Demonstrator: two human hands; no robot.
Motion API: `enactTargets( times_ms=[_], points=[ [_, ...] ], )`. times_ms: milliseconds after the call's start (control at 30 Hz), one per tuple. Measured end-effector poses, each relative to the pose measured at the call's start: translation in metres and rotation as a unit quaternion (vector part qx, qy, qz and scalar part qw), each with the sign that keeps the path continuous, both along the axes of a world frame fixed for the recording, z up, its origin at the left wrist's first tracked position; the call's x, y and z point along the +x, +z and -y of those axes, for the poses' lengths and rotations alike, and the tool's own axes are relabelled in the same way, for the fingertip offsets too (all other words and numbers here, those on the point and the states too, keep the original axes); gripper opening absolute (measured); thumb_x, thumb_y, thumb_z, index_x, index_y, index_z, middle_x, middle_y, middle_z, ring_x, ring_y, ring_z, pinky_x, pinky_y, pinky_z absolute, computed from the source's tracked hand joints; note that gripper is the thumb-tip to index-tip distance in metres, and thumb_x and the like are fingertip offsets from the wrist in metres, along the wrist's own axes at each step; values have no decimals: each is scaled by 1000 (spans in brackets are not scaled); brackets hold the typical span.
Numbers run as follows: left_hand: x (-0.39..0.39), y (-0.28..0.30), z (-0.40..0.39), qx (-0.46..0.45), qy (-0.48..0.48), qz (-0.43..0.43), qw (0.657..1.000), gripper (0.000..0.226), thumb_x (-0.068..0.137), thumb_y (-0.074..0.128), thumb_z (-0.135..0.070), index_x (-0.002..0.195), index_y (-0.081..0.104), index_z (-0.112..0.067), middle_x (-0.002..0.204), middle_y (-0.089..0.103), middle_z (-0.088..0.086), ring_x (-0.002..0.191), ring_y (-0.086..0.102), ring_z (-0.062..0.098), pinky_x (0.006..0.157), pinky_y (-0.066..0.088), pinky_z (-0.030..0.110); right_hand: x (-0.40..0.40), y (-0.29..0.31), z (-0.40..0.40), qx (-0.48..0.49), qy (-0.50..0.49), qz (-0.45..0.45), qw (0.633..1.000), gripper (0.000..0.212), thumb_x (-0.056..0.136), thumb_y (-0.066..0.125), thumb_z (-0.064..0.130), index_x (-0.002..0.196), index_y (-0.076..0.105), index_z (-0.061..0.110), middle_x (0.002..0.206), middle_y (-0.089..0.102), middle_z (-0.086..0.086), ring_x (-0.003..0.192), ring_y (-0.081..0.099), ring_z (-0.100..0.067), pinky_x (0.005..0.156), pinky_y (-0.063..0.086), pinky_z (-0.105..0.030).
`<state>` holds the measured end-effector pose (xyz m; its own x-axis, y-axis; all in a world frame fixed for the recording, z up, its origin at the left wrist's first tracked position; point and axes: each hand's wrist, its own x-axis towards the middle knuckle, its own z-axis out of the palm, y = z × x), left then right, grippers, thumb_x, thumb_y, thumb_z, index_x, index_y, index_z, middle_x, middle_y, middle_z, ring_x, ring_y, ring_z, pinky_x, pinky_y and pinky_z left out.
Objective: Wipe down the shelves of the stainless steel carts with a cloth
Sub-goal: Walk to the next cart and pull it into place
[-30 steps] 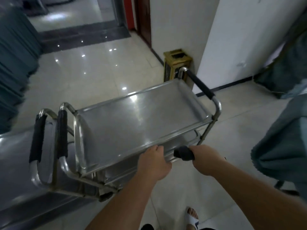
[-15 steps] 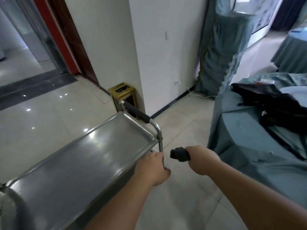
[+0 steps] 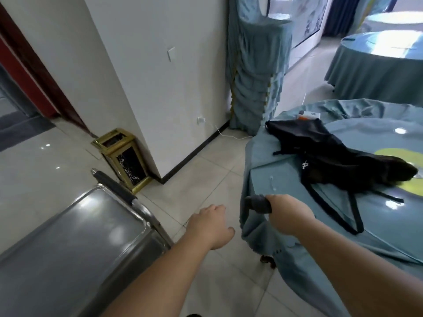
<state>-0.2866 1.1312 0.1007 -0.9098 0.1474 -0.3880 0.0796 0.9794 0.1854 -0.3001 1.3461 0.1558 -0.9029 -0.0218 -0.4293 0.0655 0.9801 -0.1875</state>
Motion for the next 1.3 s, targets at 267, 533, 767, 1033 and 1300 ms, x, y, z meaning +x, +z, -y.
enactTargets(
  times_ms=[267, 533, 767, 1033, 1300],
  points=[
    [-120, -19, 14, -8, 22, 18, 1000, 74, 93, 49, -57, 159, 34, -25, 159, 43, 1, 140, 45, 28, 109, 43, 47, -121, -28, 7, 7, 15, -8, 1000, 39, 94, 58, 12, 131, 58, 25, 113, 66, -1, 103, 67, -25, 92, 58, -43],
    [-286, -38, 71, 4, 21, 35, 999, 77, 92, 49, -57, 160, 34, -23, 160, 42, 1, 142, 44, 26, 110, 43, 46, -278, -44, 51, 49, 31, 12, 998, 35, 96, 55, 14, 128, 59, 27, 109, 67, 1, 96, 66, -24, 85, 57, -37],
    [-409, -38, 128, 5, 51, 23, 998, 73, 94, 49, -55, 158, 36, -21, 160, 43, 3, 141, 45, 27, 107, 42, 45, -422, -47, 104, 45, 50, -20, 998, 37, 91, 53, 13, 123, 58, 31, 90, 58, 10, 80, 61, -17, 72, 53, -34],
    [-525, -46, 194, -3, 158, 12, 987, 77, 97, 51, -56, 163, 29, -22, 166, 36, 4, 146, 41, 26, 114, 41, 45, -595, -78, 184, 9, 149, -14, 989, 31, 91, 58, 11, 115, 61, 32, 95, 64, 7, 84, 65, -17, 82, 60, -40],
    [-588, -36, 273, 12, 348, -20, 937, 81, 99, 52, -58, 167, 23, -25, 174, 23, 1, 156, 30, 24, 124, 30, 42, -738, -61, 324, 44, 427, -34, 902, 44, 94, 56, 11, 133, 55, 32, 117, 66, 3, 102, 66, -23, 87, 56, -38]
  ],
)
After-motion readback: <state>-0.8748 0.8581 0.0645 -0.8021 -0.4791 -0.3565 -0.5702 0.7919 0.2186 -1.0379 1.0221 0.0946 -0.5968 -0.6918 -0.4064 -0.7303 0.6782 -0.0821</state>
